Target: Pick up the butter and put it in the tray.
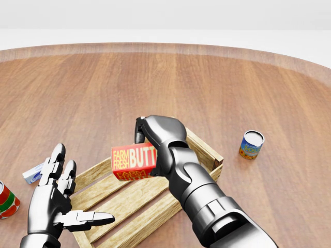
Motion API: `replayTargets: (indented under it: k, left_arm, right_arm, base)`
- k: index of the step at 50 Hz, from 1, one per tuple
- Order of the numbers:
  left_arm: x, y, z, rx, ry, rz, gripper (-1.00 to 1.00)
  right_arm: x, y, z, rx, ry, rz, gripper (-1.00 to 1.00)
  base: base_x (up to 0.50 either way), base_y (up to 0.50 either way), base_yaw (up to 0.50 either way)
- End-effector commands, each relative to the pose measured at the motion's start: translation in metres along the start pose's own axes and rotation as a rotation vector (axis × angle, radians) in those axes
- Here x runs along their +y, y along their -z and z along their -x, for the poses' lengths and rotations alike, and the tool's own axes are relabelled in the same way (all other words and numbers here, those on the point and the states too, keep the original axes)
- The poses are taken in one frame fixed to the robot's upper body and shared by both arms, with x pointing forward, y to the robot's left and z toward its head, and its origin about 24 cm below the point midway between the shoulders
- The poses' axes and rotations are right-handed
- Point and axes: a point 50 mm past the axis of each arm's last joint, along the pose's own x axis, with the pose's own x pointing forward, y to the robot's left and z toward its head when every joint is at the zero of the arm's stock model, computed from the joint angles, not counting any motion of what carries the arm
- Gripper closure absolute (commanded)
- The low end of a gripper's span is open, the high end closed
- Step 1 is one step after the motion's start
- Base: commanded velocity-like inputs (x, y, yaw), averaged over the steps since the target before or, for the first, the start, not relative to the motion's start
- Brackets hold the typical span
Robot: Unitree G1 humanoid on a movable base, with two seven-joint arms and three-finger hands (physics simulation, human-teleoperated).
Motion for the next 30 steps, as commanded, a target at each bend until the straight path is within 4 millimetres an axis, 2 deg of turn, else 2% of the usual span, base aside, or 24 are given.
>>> replayTargets:
  k: [1, 16, 24, 26, 27, 28, 30]
  left_arm:
    - [0.0, -0.001, 0.0, -0.003, -0.001, -0.001, -1.0]
    - [0.001, -0.001, 0.0, -0.004, -0.004, -0.001, -1.0]
    - [0.001, -0.002, 0.0, -0.008, -0.004, -0.001, -1.0]
    - [0.001, -0.002, -0.001, -0.006, -0.004, -0.001, -1.0]
    - [0.001, -0.002, -0.001, -0.008, -0.005, -0.001, -1.0]
    - [0.001, -0.001, -0.001, -0.005, -0.005, -0.001, -1.0]
    - [0.001, 0.0, -0.001, -0.001, -0.005, -0.002, -1.0]
  right_arm:
    - [0.003, 0.005, -0.001, 0.038, 0.017, -0.008, 1.0]
    - [0.013, 0.011, 0.001, 0.07, -0.014, 0.004, 1.0]
    - [0.012, 0.012, 0.001, 0.078, 0.004, -0.005, 1.0]
    - [0.007, 0.012, 0.0, 0.084, 0.057, -0.017, 1.0]
    - [0.008, 0.012, 0.0, 0.083, 0.042, -0.013, -0.8]
    - [0.007, 0.013, 0.0, 0.089, 0.059, -0.031, -1.0]
    - [0.007, 0.012, 0.0, 0.089, 0.061, -0.037, -1.0]
  base:
    - [0.0, 0.0, 0.0]
    - [0.0, 0.0, 0.0]
    - [0.0, 0.0, 0.0]
    - [0.0, 0.0, 0.0]
    - [0.0, 0.0, 0.0]
    - [0.0, 0.0, 0.0]
    - [0.0, 0.0, 0.0]
